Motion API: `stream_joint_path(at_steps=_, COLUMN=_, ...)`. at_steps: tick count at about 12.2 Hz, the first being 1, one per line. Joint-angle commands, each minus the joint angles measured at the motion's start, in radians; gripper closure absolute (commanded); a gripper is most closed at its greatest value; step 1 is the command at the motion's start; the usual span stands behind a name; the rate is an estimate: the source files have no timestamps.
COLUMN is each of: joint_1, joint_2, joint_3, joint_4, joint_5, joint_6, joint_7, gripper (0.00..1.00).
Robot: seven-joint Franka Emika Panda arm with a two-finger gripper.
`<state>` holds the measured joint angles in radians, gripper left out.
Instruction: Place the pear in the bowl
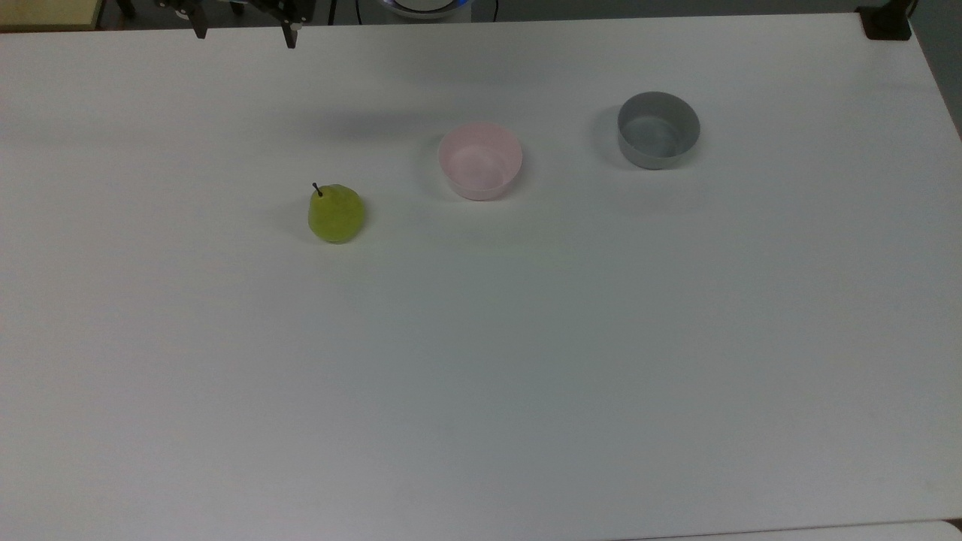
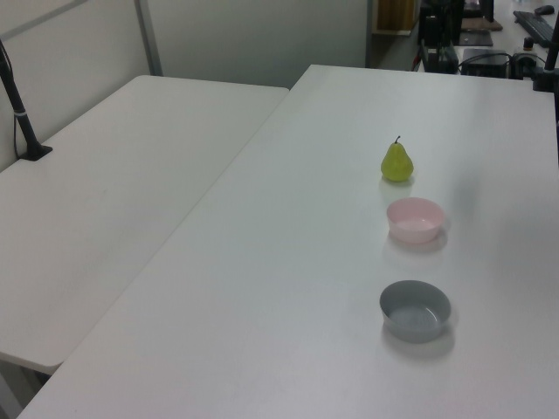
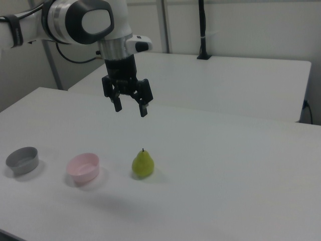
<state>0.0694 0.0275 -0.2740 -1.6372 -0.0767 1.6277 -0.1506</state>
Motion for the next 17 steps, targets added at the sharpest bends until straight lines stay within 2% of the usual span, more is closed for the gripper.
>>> stream_joint_path(at_steps=1, joint_1=0.004, joint_2=-0.012, joint_3=-0.005, joint_4=0.011, joint_5=0.017, joint_6=-0.048, joint_7=-0.003, gripper=0.0)
stream_joint_path(at_steps=3, joint_1=0.003, joint_2=-0.005, joint_3=-0.007, joint_4=0.04, joint_5=0.018, joint_6=-0.049, joint_7=0.003, gripper=0.0)
stream_joint_path(at_steps=15, joint_1=0.015, joint_2=0.022, joint_3=0.009, joint_4=0.042, joint_5=0.02, joint_6=-0.037, joint_7=0.003, gripper=0.0)
stream_joint_path(at_steps=17, joint_1=0.013, joint_2=0.032, joint_3=0.009, joint_4=0.043, joint_5=0.057, joint_6=-0.032, joint_7=-0.003, gripper=0.0)
